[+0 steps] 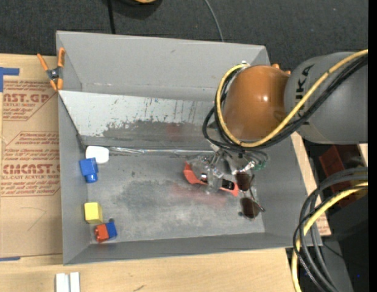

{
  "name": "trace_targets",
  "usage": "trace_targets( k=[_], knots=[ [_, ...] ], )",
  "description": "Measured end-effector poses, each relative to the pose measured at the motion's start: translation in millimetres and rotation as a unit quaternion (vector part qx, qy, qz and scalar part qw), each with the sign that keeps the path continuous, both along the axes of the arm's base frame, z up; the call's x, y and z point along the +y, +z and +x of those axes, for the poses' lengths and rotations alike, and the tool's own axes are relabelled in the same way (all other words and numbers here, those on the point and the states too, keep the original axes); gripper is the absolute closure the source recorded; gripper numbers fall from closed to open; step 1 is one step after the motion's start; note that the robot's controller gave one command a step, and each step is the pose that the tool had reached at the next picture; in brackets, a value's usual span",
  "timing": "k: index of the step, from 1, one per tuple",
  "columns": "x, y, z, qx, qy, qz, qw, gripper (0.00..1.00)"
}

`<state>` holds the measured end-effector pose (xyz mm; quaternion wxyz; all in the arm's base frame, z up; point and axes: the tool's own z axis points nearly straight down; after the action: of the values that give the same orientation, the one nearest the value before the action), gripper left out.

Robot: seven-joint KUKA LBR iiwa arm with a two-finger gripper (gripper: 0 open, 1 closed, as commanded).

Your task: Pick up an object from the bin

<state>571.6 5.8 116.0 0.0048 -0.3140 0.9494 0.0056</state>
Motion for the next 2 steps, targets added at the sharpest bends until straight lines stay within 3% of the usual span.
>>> trace_targets(
  k=[1, 2],
  knots=[
    [7, 55, 6.1, -0.0058, 0.003, 0.001, 1.0000, 1.00],
    [13, 81, 11.1, -0.0101, 0.005, 0.001, 0.9999, 1.00]
  ],
)
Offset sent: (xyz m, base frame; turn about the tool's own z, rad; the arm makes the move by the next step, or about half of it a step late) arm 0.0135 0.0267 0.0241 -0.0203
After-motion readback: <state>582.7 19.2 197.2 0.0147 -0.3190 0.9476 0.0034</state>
